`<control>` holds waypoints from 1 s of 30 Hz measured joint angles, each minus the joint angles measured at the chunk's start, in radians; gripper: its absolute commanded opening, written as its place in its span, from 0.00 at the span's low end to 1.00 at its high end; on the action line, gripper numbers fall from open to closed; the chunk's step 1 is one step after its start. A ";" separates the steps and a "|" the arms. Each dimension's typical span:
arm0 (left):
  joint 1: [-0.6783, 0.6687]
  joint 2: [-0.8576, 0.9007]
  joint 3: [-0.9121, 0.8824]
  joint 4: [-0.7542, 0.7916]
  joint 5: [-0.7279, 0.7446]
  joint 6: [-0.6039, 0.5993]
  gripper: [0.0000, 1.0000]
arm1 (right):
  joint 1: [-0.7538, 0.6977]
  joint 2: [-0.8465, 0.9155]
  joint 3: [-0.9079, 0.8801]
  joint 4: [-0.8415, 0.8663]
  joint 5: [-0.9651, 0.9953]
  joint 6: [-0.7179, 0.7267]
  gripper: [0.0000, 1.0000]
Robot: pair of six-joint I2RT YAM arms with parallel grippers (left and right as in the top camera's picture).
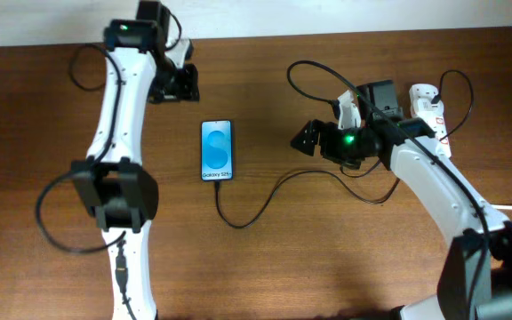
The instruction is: Plug charger to phone and switch on socket
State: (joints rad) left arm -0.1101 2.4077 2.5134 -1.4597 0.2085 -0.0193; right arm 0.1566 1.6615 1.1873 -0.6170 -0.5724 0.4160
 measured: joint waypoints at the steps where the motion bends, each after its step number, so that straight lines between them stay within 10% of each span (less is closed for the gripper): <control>1: 0.000 -0.056 0.011 0.000 -0.001 -0.001 0.46 | 0.000 -0.043 0.000 -0.004 0.000 -0.009 0.99; 8: 0.001 -0.423 0.026 -0.065 -0.008 -0.008 0.48 | -0.047 -0.430 0.007 -0.172 0.026 -0.085 0.99; 12: 0.001 -0.570 0.032 -0.112 -0.011 -0.016 0.79 | -0.294 -0.545 0.086 -0.431 0.045 -0.160 0.99; 13: 0.001 -0.579 0.032 -0.122 -0.012 -0.019 0.99 | -0.406 -0.555 0.131 -0.497 0.055 -0.195 0.99; 20: 0.001 -0.579 0.032 -0.130 -0.016 -0.023 0.99 | -0.785 -0.507 0.204 -0.562 0.130 -0.256 0.99; 30: 0.001 -0.579 0.032 -0.133 -0.018 -0.023 0.99 | -0.875 -0.006 0.544 -0.329 0.225 -0.206 0.99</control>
State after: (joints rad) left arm -0.1089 1.8286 2.5454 -1.5929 0.1902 -0.0418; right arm -0.7185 1.6558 1.7317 -0.9463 -0.3473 0.2104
